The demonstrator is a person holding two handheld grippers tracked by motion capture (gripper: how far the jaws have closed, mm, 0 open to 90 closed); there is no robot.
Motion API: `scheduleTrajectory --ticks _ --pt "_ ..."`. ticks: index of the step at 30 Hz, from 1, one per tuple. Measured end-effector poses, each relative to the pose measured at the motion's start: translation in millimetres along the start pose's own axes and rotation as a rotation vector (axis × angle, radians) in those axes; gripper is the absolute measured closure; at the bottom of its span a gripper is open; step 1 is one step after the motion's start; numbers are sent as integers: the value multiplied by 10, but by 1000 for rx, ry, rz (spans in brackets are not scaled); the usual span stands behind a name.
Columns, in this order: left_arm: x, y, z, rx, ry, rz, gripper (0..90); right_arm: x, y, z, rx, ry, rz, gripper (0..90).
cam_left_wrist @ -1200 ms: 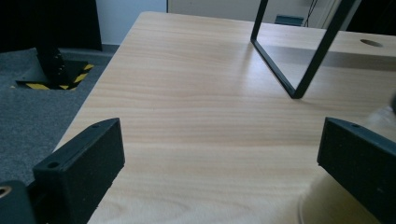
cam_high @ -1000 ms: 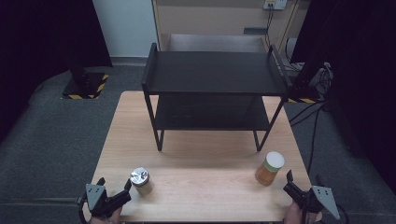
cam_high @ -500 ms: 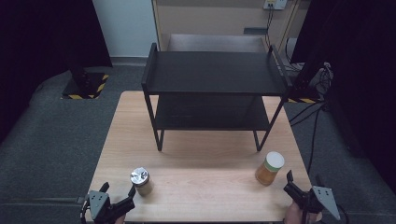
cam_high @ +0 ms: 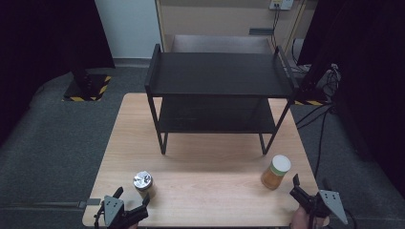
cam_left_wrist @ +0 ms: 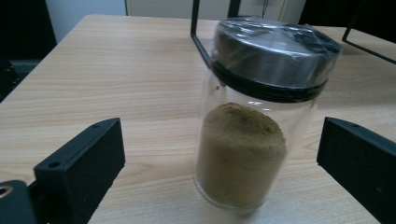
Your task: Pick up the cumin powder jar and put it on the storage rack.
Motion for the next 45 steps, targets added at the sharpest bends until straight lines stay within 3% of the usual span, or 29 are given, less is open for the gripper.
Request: scheduleTrajectory --ticks 15,22,31,39,45 --pt "-144 -52 166 43 13 23 6 9 -7 -5 -1 -6 8 7" --pt "-217 -40 294 54 58 30 20 14 -17 -7 -3 -8 11 7" --pt "-254 -24 400 29 113 34 98 12 -16 -6 -2 -7 10 7" --pt "-273 -25 445 30 125 60 235 13 -14 -7 0 -7 16 7" --pt "-258 -39 436 19 117 63 290 15 -15 -7 0 -8 18 7"
Point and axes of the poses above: each handheld gripper's, and its own axes: z roughly forward along the jaws, x roughly out of its underside, y roughly to its left, the point moved 4 cm from there along z, roughly forward along the jaws, and after that the axes turned 10 degrees about x, right-handed, at the moved point
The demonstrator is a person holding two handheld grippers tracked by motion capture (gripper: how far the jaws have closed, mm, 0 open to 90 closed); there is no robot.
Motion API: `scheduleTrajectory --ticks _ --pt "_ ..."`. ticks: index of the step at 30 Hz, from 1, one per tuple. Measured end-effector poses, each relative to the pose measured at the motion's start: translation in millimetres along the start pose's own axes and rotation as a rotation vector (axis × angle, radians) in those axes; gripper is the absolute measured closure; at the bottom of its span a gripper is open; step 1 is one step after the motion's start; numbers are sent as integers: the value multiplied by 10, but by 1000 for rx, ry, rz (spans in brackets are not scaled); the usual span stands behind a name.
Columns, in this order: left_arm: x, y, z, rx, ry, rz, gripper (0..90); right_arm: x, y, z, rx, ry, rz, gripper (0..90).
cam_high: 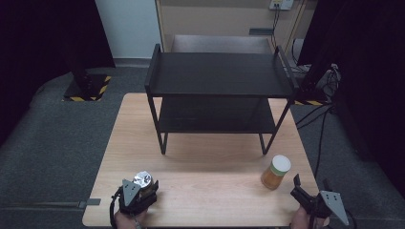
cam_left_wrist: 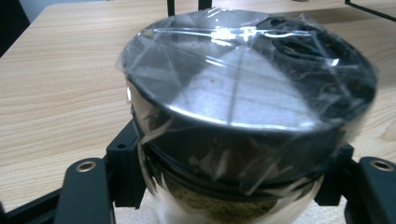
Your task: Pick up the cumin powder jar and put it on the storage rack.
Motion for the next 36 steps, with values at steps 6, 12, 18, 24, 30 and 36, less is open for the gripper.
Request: scheduleTrajectory --ticks 6,12,18,24,30,36 --pt "19 -22 5 -10 -10 4 292 -1 0 0 -1 0 -1 7" --pt "19 -39 7 -19 -10 5 294 0 -1 -1 -2 0 -1 7" --pt "1 -70 3 -5 -8 11 295 -3 -1 1 -3 2 -3 7" --pt "-120 -128 37 29 -18 25 295 15 -1 -11 0 -11 1 7" --pt "-243 -157 66 55 -12 36 295 12 -4 -9 -2 -8 2 7" --pt "-336 -180 84 58 -12 36 295 16 -10 -11 -4 -12 4 7"
Point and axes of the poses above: each handheld gripper's, and its own axes: z roughly forward along the jaws, x roughly out of its underside, y roughly to its left, the point moved 4 cm from there along z, roughly forward along the jaws, and after that the axes turned 10 degrees about x, right-handed, at the moved point
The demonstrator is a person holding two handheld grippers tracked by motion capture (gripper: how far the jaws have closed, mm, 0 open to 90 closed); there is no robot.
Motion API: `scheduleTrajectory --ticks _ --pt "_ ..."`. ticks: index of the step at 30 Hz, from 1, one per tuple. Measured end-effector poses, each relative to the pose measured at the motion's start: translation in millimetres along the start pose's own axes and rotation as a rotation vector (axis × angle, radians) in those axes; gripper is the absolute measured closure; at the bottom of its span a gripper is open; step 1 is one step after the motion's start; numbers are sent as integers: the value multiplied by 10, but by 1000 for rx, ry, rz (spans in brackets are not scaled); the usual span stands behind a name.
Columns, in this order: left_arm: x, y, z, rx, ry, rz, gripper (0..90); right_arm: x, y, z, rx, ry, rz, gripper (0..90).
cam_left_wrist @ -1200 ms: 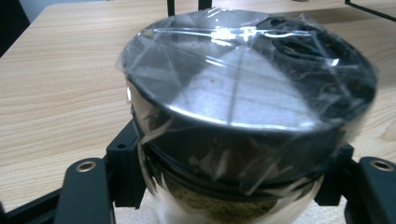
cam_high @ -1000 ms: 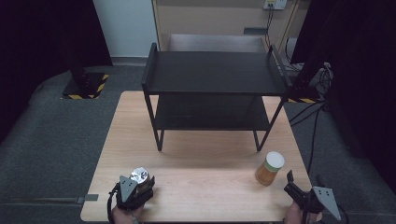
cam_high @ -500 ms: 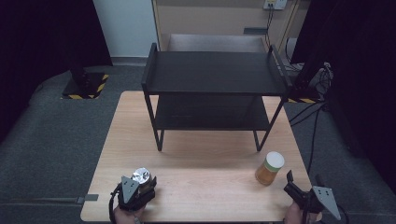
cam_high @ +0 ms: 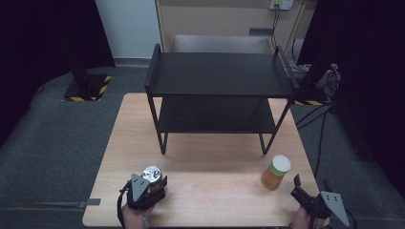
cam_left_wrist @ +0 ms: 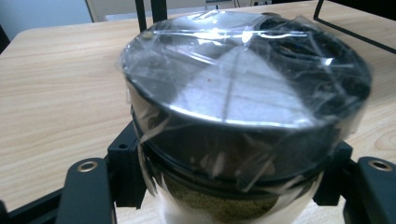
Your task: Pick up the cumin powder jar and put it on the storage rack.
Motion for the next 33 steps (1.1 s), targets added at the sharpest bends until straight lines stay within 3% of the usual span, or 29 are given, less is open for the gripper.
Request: scheduleTrajectory --ticks 5,24,33 --pt "-126 29 30 24 -6 -37 295 6 -7 -3 -3 -4 3 7" --pt "-495 -42 134 15 -18 -3 295 15 -31 -5 -10 -8 20 7" --pt "-753 -13 164 33 -23 -38 295 25 -43 -9 -10 -14 33 7"
Point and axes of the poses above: each handheld gripper's, and its own axes: z roughly forward along the jaws, x roughly out of its underside, y roughly to its left, the point moved 4 cm from there along z, roughly forward along the jaws, and after that the axes turned 10 degrees about x, right-handed, at the moved point
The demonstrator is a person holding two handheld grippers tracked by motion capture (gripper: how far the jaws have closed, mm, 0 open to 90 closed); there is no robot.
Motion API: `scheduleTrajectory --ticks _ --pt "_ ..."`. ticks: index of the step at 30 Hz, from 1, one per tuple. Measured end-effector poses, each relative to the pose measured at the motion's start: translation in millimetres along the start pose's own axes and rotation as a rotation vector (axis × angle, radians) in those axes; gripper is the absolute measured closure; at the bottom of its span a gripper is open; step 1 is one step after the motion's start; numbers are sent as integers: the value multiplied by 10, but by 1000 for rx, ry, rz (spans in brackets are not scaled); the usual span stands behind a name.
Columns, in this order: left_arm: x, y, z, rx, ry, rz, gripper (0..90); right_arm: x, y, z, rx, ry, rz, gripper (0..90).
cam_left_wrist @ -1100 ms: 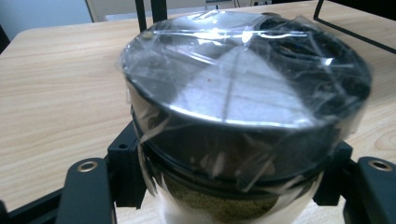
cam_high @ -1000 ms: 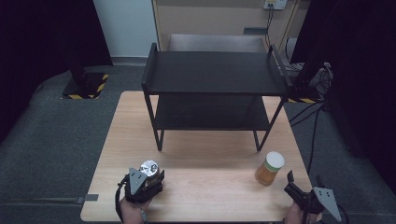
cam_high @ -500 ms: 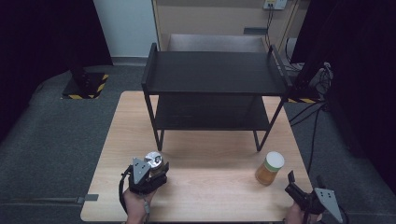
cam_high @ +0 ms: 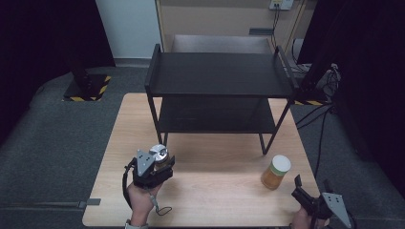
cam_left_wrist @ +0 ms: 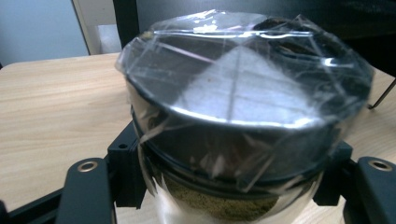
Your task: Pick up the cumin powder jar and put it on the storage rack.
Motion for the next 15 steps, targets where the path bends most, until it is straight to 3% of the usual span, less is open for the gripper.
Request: scheduleTrajectory --ticks 15 --pt "-340 -43 135 9 -42 31 295 2 -11 -1 -4 0 8 7"
Point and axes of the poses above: each handheld gripper's, and its own axes: z roughly forward along the jaws, x roughly out of its underside, y roughly to its left, the point moved 4 cm from there along z, roughly forward along the jaws, and after that the axes turned 10 degrees about x, right-handed, at the moved point
